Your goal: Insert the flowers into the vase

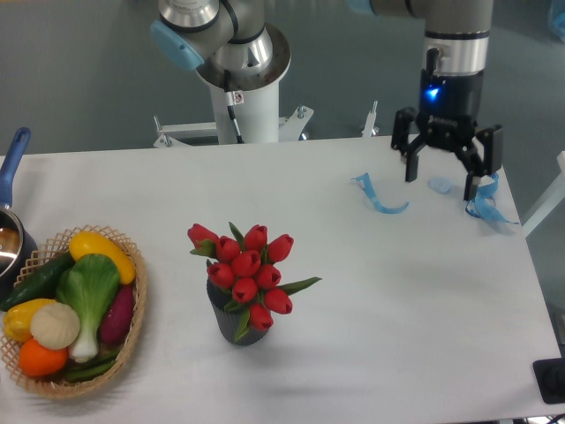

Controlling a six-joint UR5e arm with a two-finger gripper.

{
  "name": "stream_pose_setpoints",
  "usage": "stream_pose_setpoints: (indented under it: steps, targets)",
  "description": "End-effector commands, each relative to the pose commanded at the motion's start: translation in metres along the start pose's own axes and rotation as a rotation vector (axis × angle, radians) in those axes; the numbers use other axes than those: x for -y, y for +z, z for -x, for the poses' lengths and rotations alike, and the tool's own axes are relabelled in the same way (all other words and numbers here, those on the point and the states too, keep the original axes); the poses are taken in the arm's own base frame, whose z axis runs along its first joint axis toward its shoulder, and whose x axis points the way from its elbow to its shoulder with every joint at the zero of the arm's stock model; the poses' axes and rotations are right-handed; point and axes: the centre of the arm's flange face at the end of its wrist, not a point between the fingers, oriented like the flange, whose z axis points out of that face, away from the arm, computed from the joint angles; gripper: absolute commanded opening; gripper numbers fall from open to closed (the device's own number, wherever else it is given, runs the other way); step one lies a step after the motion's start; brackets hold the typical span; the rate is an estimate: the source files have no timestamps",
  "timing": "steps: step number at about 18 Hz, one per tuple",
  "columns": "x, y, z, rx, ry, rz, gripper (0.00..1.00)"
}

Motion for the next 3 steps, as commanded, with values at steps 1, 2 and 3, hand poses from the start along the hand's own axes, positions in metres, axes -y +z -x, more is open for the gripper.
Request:
stream_pose_setpoints:
  steps: [1, 2, 3]
  targets:
    - [0.001, -0.0002, 0.0, -0.002, 0.002, -0.001, 1.0]
    - [0.0008, -0.0002, 0.0, -0.002, 0.001, 0.001, 1.0]
    - [0.0005, 0.0007, 0.0001, -0.003, 0.0, 0.001, 1.0]
